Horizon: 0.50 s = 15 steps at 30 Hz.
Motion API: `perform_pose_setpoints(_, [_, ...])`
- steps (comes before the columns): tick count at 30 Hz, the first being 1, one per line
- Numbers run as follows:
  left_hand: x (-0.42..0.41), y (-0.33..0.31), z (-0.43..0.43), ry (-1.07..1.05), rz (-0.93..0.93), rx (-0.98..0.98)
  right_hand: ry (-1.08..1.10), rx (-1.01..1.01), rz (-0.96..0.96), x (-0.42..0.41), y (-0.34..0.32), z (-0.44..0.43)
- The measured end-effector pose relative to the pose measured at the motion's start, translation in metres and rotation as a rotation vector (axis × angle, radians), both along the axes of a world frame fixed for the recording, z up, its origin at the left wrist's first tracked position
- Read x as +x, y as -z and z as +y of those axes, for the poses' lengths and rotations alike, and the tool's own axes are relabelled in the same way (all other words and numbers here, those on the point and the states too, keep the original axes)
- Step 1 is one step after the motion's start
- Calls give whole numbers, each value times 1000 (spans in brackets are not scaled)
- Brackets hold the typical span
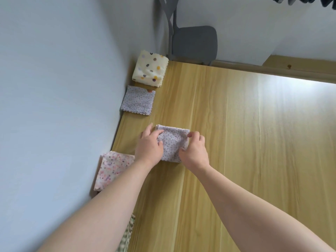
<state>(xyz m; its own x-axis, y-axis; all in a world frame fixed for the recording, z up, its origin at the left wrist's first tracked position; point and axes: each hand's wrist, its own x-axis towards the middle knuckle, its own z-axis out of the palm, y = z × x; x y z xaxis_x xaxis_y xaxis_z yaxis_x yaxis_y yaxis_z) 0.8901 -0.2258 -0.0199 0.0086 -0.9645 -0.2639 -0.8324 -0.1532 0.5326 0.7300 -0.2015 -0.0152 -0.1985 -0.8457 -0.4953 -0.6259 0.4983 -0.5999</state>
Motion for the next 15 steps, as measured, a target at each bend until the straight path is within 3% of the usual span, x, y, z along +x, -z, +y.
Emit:
perform_pose_setpoints(5, [-2, -5, -6, -197, 99, 210, 372, 275, -282, 2, -2, -7])
perform_pose_setpoints(11, [-2, -5, -24, -417, 255, 406, 407, 346, -437, 4, 1, -15])
perform_pose_setpoints(15, [3, -4, -37, -598, 532, 605, 439, 294, -517, 3, 3, -14])
